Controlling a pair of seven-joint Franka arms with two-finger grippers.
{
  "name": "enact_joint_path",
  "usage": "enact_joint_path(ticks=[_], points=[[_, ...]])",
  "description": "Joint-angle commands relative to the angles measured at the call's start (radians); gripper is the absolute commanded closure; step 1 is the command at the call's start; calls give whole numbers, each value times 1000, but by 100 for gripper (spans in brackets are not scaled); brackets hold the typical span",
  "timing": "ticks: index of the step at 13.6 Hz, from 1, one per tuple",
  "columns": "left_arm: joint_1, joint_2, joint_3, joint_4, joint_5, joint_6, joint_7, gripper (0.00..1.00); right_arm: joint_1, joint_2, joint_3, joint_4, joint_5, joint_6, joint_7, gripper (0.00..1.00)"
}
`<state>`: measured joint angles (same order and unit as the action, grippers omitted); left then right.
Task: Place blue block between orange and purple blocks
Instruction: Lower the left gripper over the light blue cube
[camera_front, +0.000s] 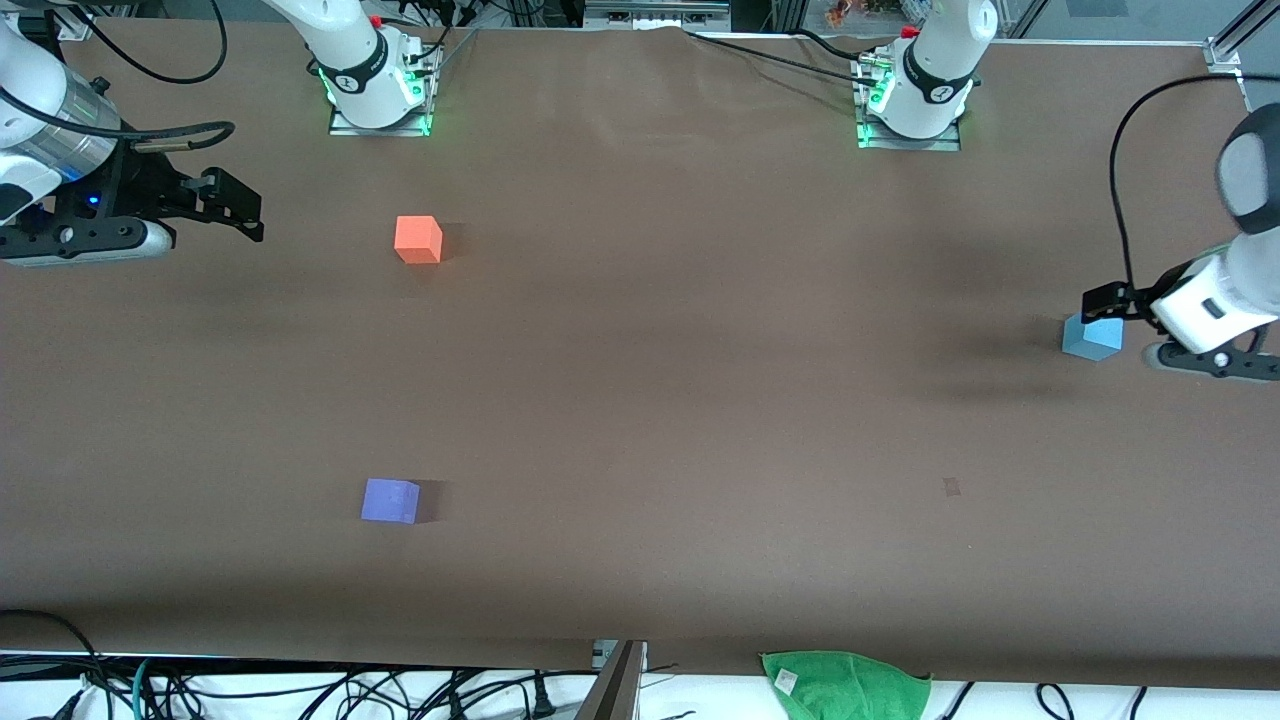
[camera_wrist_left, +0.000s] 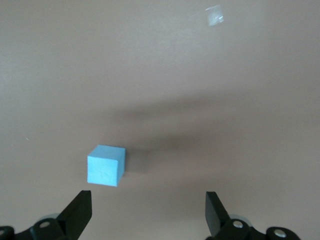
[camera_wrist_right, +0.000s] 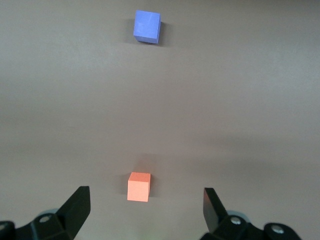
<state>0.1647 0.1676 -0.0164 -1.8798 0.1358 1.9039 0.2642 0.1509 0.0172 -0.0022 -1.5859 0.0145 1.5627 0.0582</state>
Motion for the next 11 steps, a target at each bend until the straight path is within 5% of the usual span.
enact_joint_path(ticks=[1,6,11], points=[[47,-34,-7,-160,56,150,58,0,-2,1,1,14,12,-13,2,0],[159,-30,-8,-352,211,390,144,0,-2,1,1,14,12,-13,0,0],[300,87,-11,-397,214,604,277,0,-2,1,1,14,12,-15,0,0]])
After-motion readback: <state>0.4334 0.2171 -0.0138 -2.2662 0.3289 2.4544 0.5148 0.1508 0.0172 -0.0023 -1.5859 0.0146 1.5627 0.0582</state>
